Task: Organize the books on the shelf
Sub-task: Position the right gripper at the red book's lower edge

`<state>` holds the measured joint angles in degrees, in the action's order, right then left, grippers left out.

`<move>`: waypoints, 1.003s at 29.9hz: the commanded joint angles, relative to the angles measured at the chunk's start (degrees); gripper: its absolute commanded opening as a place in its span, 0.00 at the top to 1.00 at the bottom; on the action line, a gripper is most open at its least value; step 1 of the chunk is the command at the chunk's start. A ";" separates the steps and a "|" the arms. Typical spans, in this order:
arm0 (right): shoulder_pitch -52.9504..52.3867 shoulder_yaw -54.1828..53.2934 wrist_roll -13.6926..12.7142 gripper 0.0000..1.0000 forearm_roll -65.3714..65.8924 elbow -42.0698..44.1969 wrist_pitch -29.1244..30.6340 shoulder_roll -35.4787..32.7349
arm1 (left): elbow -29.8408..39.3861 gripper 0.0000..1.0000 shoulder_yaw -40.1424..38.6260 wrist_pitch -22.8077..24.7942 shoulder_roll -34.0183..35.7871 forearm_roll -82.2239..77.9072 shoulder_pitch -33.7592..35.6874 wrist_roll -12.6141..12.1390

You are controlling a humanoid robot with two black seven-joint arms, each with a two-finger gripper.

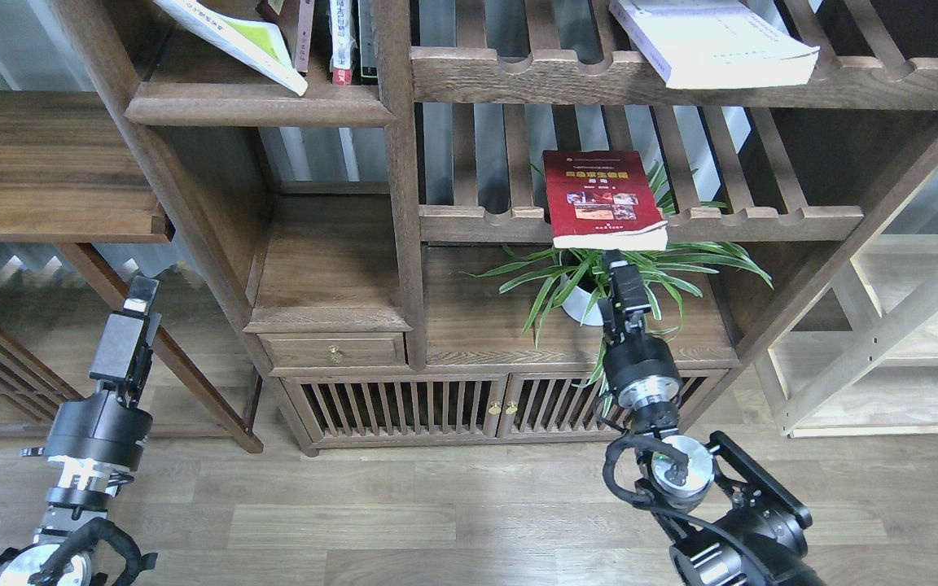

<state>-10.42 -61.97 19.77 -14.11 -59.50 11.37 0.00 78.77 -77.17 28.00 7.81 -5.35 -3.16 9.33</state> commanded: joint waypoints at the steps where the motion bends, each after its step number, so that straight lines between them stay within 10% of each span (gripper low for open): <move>1: -1.17 0.71 -0.17 0.01 -0.30 0.00 0.05 0.00 | -0.02 0.01 0.01 0.00 -0.08 0.16 -0.53 0.34; 30: -11.63 2.38 -0.08 0.01 -7.07 11.42 0.14 0.00 | -0.02 0.01 -0.61 0.00 -0.61 0.16 -0.79 -0.19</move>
<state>-21.78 -60.09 19.78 -20.63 -48.10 11.49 0.00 78.75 -77.77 28.00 7.30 -5.18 -3.96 9.14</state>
